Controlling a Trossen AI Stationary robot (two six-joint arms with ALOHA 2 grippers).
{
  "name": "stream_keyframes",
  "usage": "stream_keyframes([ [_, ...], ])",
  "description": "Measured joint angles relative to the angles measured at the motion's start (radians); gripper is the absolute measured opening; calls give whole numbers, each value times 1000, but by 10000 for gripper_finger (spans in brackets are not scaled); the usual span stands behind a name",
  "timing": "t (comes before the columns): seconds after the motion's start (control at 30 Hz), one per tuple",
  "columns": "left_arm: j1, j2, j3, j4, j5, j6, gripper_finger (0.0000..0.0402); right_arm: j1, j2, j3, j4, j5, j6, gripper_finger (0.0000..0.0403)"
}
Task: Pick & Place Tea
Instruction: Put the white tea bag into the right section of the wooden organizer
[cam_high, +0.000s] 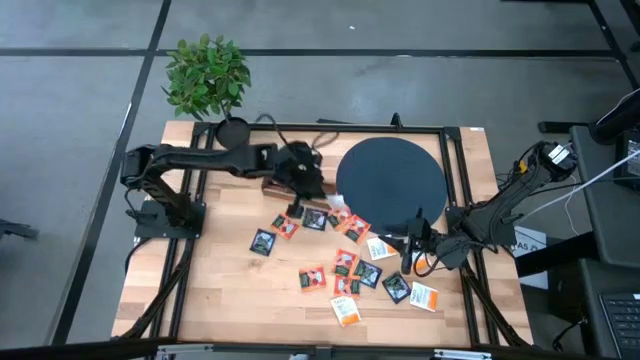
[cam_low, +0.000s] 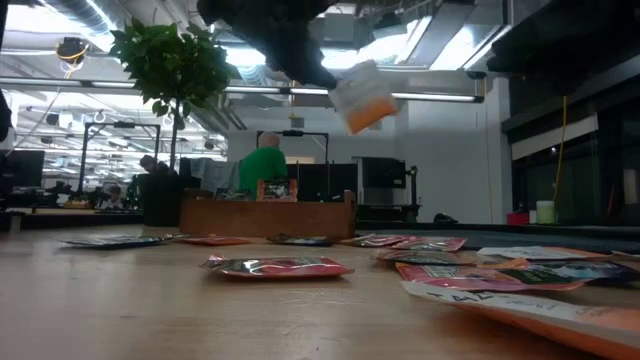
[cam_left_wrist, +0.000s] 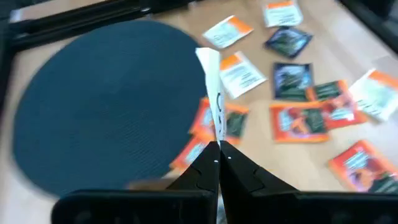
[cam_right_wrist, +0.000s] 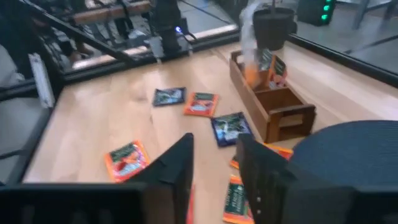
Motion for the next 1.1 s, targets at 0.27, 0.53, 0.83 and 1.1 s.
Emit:
stream_keyframes([
  [0.27, 169, -8, 0, -71, 58, 146, 2, -8, 145, 0, 47, 34, 86, 10],
  [0.53, 228, 47, 0, -126, 55, 199, 2, -32, 304, 0, 158, 36, 131, 6],
  [0.83, 226, 141, 67, -175, 30, 206, 1, -87, 413, -1, 282, 36, 134, 5],
  [1.1, 225, 207, 133, -227, 0, 205, 1, -90, 419, -1, 303, 36, 131, 8],
])
